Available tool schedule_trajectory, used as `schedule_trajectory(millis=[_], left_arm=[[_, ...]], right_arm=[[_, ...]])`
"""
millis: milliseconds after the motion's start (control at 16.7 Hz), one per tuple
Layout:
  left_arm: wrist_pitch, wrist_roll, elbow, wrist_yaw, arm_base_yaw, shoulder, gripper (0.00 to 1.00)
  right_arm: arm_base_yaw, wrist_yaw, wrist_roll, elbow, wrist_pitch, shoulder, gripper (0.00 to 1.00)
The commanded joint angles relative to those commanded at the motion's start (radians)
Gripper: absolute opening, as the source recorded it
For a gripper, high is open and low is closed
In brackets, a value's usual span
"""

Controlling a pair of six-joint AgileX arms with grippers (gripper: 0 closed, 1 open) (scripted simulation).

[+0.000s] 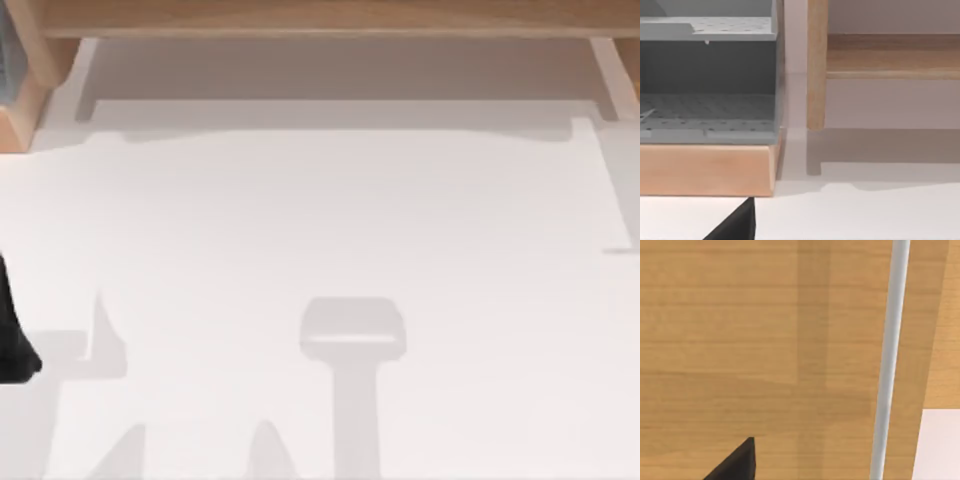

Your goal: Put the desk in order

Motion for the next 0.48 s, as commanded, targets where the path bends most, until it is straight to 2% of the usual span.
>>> schedule_trajectory(millis=[480], left_arm=[[0.0, 0.0, 0.0, 0.0, 0.0, 0.0, 1.0]], right_arm=[[0.059, 0.059, -0.001, 0.079, -0.055, 0.025, 1.0]])
